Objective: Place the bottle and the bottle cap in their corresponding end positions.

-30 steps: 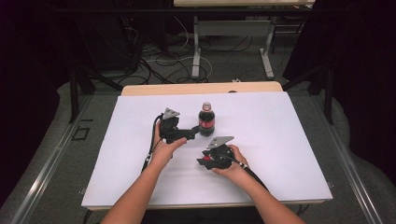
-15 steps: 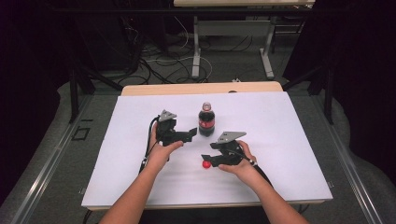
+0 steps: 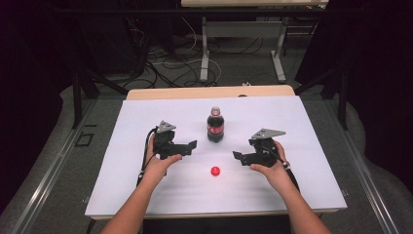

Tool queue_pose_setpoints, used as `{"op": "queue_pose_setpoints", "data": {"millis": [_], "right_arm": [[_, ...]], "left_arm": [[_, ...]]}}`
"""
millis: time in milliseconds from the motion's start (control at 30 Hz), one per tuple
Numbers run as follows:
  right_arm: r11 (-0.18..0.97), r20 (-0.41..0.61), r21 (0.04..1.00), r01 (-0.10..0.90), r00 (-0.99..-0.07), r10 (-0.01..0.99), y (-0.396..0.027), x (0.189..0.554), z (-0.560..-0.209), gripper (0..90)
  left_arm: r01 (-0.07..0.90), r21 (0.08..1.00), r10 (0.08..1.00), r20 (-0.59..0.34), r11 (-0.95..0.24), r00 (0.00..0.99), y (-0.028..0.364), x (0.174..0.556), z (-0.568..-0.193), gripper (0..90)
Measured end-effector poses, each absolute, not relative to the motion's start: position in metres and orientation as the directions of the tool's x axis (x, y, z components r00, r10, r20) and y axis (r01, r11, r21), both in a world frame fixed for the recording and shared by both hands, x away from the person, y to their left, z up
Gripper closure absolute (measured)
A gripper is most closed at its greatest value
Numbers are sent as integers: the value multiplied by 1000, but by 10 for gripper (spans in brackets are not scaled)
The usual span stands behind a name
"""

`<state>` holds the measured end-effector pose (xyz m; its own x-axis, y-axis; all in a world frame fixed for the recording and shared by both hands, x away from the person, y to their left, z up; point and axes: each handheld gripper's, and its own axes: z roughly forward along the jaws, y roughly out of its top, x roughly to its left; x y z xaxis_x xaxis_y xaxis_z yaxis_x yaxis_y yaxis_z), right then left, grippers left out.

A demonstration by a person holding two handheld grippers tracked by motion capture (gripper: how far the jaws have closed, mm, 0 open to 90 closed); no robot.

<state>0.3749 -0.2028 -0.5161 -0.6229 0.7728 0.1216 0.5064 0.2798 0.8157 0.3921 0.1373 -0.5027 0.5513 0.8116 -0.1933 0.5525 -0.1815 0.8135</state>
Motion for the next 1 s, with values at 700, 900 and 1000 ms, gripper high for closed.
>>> {"op": "queue_pose_setpoints", "data": {"millis": [700, 900, 1000], "right_arm": [[207, 83, 785, 584, -431, 898, -266, 377, -520, 1], [196, 82, 783, 590, -410, 908, -272, 378, -524, 0], [197, 80, 780, 594, -407, 910, -272, 377, -524, 0]], "left_arm": [[591, 790, 867, -168, -166, 469, 184, 382, -515, 6], [599, 788, 873, -185, -142, 451, 189, 383, -516, 6], [592, 794, 878, -180, -137, 444, 192, 384, -516, 6]]}}
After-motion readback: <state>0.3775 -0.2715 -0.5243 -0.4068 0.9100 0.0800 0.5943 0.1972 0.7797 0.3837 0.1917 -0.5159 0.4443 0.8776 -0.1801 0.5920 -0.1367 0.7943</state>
